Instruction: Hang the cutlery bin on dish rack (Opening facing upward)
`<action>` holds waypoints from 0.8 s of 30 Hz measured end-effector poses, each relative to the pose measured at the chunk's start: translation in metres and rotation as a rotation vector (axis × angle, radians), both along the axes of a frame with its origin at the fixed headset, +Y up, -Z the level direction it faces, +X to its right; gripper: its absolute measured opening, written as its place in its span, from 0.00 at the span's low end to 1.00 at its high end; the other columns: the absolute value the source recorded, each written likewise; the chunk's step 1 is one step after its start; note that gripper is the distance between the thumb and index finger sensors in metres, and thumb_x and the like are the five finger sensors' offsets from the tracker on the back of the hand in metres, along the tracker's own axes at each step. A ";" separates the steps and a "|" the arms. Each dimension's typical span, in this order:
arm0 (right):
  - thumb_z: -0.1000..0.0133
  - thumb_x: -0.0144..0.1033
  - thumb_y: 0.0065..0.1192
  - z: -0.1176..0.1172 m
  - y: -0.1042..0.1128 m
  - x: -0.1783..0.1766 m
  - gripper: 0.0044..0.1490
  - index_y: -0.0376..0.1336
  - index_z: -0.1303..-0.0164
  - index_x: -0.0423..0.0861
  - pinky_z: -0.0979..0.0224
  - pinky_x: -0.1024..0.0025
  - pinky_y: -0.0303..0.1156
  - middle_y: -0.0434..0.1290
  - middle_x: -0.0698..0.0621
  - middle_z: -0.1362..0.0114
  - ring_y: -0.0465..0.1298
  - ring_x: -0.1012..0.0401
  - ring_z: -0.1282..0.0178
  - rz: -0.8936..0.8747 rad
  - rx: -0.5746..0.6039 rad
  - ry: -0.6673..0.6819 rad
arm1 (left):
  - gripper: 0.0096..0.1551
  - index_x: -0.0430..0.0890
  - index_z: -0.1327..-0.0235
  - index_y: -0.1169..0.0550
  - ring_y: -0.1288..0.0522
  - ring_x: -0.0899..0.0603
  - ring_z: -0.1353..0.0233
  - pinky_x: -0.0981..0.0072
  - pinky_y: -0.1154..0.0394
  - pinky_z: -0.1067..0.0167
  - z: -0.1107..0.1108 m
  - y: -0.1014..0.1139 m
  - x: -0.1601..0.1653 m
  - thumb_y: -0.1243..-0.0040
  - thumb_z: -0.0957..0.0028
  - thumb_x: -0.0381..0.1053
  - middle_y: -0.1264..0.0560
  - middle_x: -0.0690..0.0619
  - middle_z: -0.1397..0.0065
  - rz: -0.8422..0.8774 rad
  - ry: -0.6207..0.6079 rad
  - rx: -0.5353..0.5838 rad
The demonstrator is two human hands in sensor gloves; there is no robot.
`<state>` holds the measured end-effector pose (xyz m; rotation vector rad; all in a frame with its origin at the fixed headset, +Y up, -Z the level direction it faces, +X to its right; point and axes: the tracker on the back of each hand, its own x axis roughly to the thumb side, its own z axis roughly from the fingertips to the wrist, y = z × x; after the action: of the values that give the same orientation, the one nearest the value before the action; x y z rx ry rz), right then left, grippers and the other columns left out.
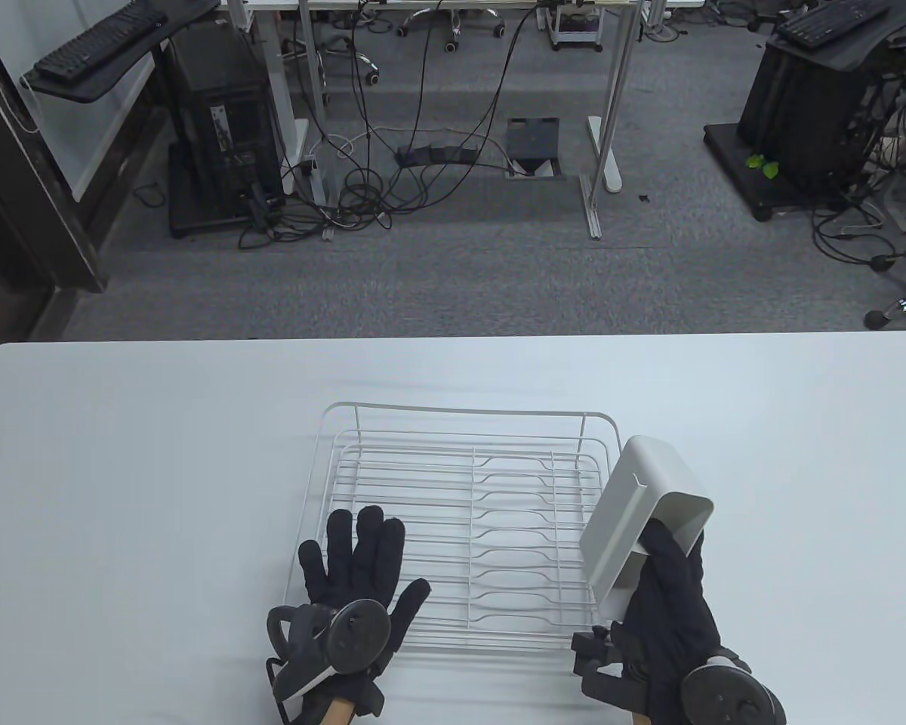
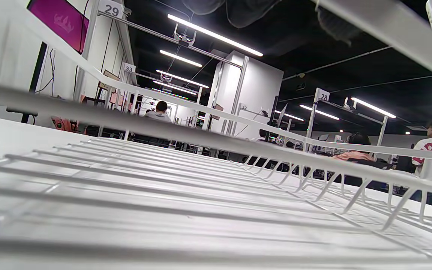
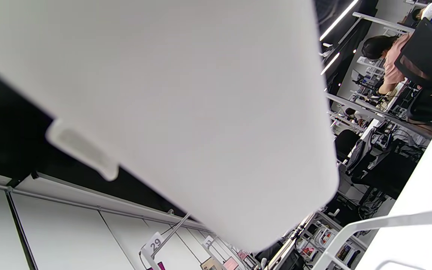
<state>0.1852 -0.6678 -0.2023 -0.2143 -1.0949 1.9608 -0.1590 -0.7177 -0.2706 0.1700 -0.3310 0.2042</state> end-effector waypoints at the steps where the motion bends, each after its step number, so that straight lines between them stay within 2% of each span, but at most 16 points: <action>1: 0.41 0.28 0.55 0.000 0.000 0.000 0.21 0.69 0.40 0.56 0.28 0.49 0.63 0.64 0.39 0.22 0.75 0.46 0.31 0.002 -0.002 -0.003 | 0.46 0.48 0.14 0.49 0.62 0.33 0.15 0.29 0.65 0.31 0.000 -0.001 0.000 0.61 0.37 0.72 0.54 0.44 0.12 -0.010 -0.001 -0.004; 5: 0.41 0.28 0.55 0.000 0.000 0.004 0.21 0.69 0.40 0.56 0.28 0.49 0.63 0.64 0.40 0.21 0.75 0.46 0.30 0.003 -0.014 -0.018 | 0.46 0.47 0.14 0.49 0.60 0.33 0.15 0.28 0.63 0.30 -0.002 -0.003 0.001 0.64 0.37 0.73 0.53 0.44 0.12 -0.027 -0.008 -0.036; 16: 0.42 0.27 0.55 0.004 0.005 0.018 0.21 0.70 0.43 0.57 0.27 0.49 0.61 0.64 0.41 0.21 0.74 0.46 0.29 0.085 -0.050 -0.138 | 0.46 0.47 0.14 0.48 0.58 0.33 0.15 0.27 0.61 0.30 -0.002 -0.003 0.001 0.64 0.37 0.74 0.52 0.44 0.12 -0.018 -0.006 -0.033; 24: 0.42 0.26 0.55 -0.002 -0.001 0.025 0.21 0.71 0.44 0.56 0.27 0.48 0.61 0.65 0.41 0.21 0.74 0.46 0.29 0.097 -0.146 -0.150 | 0.46 0.47 0.14 0.47 0.57 0.32 0.15 0.27 0.60 0.29 -0.002 -0.003 0.001 0.64 0.37 0.74 0.52 0.43 0.12 -0.015 -0.005 -0.034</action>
<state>0.2102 -0.6684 -0.2039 -0.3989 -1.0745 2.1415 -0.1584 -0.7210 -0.2727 0.1337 -0.3336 0.1954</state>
